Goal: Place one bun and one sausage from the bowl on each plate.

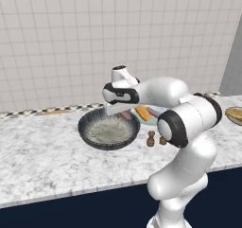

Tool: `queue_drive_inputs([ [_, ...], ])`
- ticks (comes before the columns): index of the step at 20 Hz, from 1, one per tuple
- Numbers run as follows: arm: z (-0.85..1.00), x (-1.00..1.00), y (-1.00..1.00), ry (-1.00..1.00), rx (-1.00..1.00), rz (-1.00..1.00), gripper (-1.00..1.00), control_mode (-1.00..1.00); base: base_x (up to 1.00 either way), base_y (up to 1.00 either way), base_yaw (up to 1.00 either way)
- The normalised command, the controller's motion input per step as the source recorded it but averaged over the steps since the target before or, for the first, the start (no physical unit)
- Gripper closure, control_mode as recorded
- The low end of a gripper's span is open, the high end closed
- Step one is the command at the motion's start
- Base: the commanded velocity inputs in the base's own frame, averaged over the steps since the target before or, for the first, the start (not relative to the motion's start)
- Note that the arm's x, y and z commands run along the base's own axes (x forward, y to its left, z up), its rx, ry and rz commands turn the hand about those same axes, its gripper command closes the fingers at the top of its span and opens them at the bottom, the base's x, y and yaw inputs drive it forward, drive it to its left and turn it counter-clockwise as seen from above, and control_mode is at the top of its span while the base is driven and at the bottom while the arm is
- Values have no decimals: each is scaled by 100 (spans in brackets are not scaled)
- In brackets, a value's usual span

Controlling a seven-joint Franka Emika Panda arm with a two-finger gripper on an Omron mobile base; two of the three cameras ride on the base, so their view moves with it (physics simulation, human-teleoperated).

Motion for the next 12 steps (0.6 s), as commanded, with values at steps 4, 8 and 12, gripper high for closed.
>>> queue_drive_inputs([
  [4, 51, -48, -81, -6, 3, 0, 100, -100, 0, 0, 0],
  [8, 26, -16, -95, -4, 0, -5, 100, -100, 0, 0, 0],
  [12, 16, 0, -98, -2, 0, -7, 100, -100, 0, 0, 0],
])
